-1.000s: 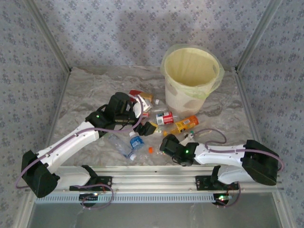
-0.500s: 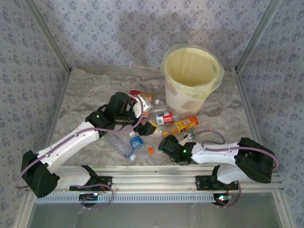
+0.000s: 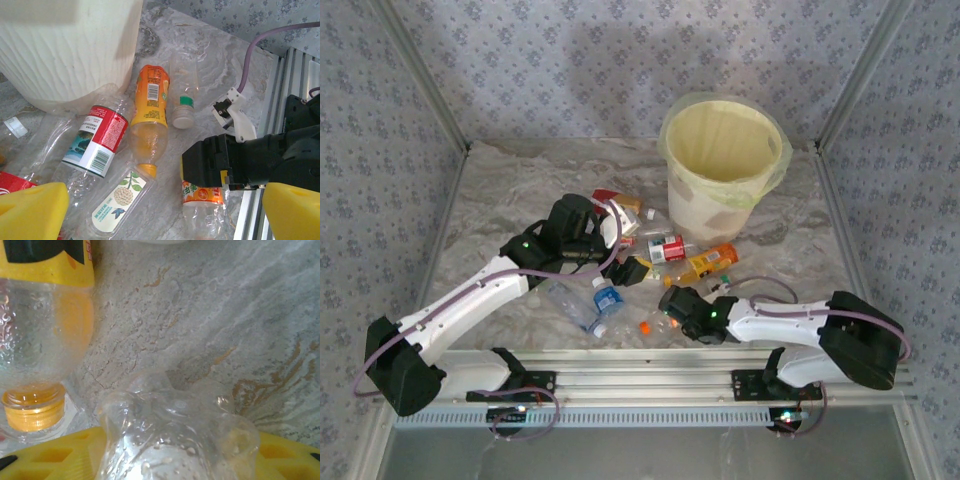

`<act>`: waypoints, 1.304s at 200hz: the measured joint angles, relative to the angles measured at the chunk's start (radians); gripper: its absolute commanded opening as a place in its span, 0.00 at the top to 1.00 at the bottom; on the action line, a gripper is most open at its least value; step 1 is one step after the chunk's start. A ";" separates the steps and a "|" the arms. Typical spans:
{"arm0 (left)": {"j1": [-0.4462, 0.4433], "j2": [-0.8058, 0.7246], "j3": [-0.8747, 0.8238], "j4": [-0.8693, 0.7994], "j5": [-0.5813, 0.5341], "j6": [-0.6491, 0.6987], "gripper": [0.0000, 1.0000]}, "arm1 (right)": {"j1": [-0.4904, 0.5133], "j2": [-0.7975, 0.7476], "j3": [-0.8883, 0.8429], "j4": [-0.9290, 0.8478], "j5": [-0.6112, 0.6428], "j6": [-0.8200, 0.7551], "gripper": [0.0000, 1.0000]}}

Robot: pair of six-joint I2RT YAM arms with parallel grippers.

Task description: Put the plastic bottles in the bin

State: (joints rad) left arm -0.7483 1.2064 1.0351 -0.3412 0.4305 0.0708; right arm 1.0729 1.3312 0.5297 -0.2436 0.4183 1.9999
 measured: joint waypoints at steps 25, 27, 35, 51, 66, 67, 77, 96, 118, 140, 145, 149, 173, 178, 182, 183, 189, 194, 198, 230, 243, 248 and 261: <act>0.000 0.000 0.000 0.000 0.000 0.000 0.00 | -0.041 -0.024 -0.008 0.019 0.029 -0.028 0.45; 0.000 0.000 0.000 0.000 0.000 0.000 0.00 | -0.047 -0.027 -0.009 0.018 0.034 -0.034 0.45; 0.000 0.000 0.000 0.000 0.000 0.000 0.00 | -0.066 -0.042 -0.015 0.003 0.059 -0.048 0.45; 0.000 0.000 0.000 0.000 0.000 0.000 0.00 | -0.088 -0.107 -0.036 -0.031 0.093 -0.091 0.46; 0.000 0.000 0.000 0.000 -0.001 0.000 0.00 | -0.102 -0.190 -0.052 -0.070 0.119 -0.143 0.45; 0.000 0.000 0.000 0.000 -0.001 0.000 0.00 | -0.104 -0.198 -0.053 -0.074 0.120 -0.150 0.46; 0.000 0.000 0.000 0.000 -0.002 0.000 0.00 | -0.113 -0.257 -0.058 -0.101 0.137 -0.194 0.46; 0.000 -0.001 0.000 0.000 -0.005 0.000 0.00 | -0.132 -0.367 -0.056 -0.162 0.172 -0.311 0.46; 0.000 -0.009 0.000 0.000 -0.010 -0.001 0.00 | -0.145 -0.463 -0.024 -0.257 0.218 -0.465 0.48; 0.000 -0.031 -0.001 0.006 -0.015 -0.006 0.00 | -0.153 -0.539 0.054 -0.349 0.275 -0.661 0.48; 0.000 -0.039 -0.003 0.013 -0.017 -0.008 0.00 | -0.156 -0.553 0.079 -0.364 0.291 -0.710 0.48; 0.000 -0.044 -0.005 0.018 -0.020 -0.011 0.00 | -0.158 -0.562 0.096 -0.374 0.301 -0.750 0.48; 0.000 -0.081 -0.027 0.055 -0.027 -0.025 0.00 | -0.181 -0.590 0.230 -0.405 0.353 -1.002 0.47; 0.000 -0.089 -0.032 0.060 -0.027 -0.031 0.00 | -0.187 -0.590 0.256 -0.406 0.358 -1.043 0.48; 0.000 -0.096 -0.037 0.065 -0.027 -0.032 0.00 | -0.193 -0.588 0.282 -0.406 0.362 -1.094 0.47; 0.000 -0.097 -0.038 0.066 -0.027 -0.033 0.00 | -0.194 -0.587 0.286 -0.406 0.363 -1.101 0.48; 0.000 -0.108 -0.045 0.076 -0.027 -0.038 0.00 | -0.202 -0.580 0.323 -0.405 0.365 -1.162 0.48; 0.000 -0.117 -0.051 0.082 -0.027 -0.040 0.00 | -0.209 -0.571 0.358 -0.404 0.367 -1.218 0.48; 0.000 -0.124 -0.056 0.090 -0.027 -0.045 0.00 | -0.214 -0.564 0.381 -0.402 0.369 -1.250 0.48; 0.000 -0.191 -0.105 0.150 -0.052 -0.085 0.00 | -0.271 -0.456 0.602 -0.387 0.346 -1.521 0.48; 0.000 -0.215 -0.123 0.175 -0.065 -0.102 0.00 | -0.306 -0.395 0.694 -0.381 0.322 -1.602 0.47; 0.000 -0.224 -0.129 0.185 -0.066 -0.108 0.00 | -0.320 -0.372 0.729 -0.379 0.312 -1.629 0.47; 0.000 -0.241 -0.140 0.204 -0.077 -0.117 0.00 | -0.364 -0.307 0.817 -0.375 0.276 -1.694 0.47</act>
State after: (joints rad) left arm -0.7483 0.9653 0.8951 -0.1368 0.3538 -0.0463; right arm 0.7086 1.0241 1.3468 -0.6189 0.6941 0.3058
